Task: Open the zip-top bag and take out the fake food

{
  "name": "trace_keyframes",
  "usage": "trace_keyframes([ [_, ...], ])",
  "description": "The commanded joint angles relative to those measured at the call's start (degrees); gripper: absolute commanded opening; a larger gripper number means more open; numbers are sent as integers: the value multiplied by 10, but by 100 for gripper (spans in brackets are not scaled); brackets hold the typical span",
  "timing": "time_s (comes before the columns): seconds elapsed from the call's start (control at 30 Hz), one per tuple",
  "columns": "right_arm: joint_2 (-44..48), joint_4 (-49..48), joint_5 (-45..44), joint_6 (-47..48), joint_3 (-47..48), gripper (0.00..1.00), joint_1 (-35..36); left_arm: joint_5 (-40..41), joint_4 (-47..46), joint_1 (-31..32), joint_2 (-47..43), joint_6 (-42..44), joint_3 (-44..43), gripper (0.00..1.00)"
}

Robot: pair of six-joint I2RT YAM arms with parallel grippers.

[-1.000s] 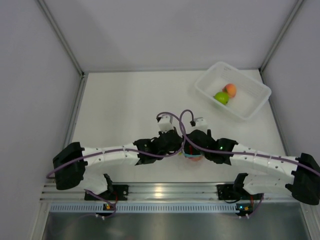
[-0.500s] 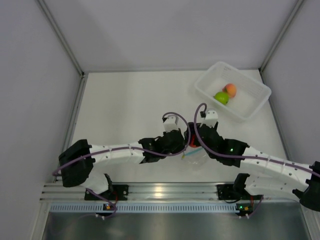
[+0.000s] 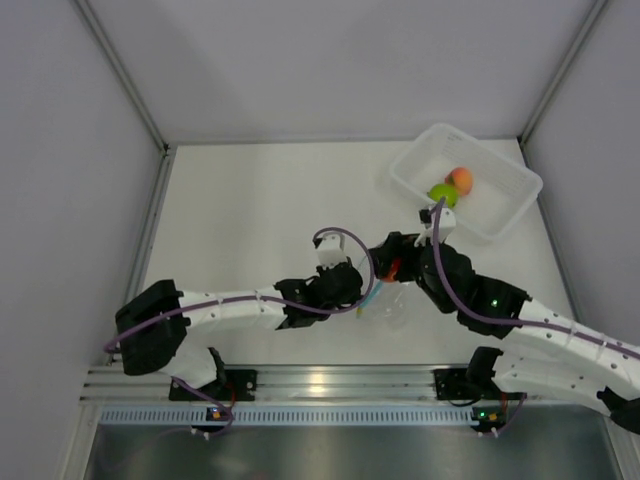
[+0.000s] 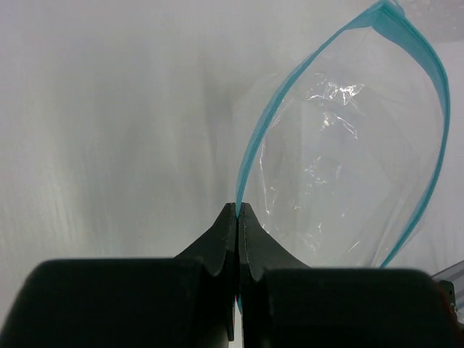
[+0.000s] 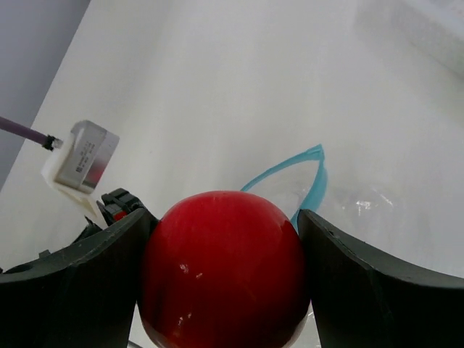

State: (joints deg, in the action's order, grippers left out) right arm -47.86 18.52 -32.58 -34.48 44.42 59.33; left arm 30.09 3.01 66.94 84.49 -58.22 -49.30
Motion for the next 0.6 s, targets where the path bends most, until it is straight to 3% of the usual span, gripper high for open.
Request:
trace_keyframes([
  [0.0, 3, 20, -24, 67, 71, 48, -25, 34, -9, -14, -27, -9, 9, 0],
  [0.13, -21, 40, 34, 109, 114, 48, -149, 40, 7, -23, -42, -12, 18, 0],
  [0.17, -40, 37, 75, 117, 119, 47, -223, 41, 8, -26, -48, -11, 21, 0],
  [0.27, -103, 32, 120, 140, 151, 47, -354, 42, 12, -31, -66, -9, 30, 0],
  [0.37, -168, 35, 144, 139, 188, 47, -451, 43, 25, -36, -84, -6, 35, 0],
  [0.47, -223, 28, 200, 126, 218, 49, -523, 29, 31, -42, -100, 8, 40, 0],
  [0.57, -284, 27, 182, 111, 248, 49, -562, 16, 57, -51, -110, 20, 33, 0],
])
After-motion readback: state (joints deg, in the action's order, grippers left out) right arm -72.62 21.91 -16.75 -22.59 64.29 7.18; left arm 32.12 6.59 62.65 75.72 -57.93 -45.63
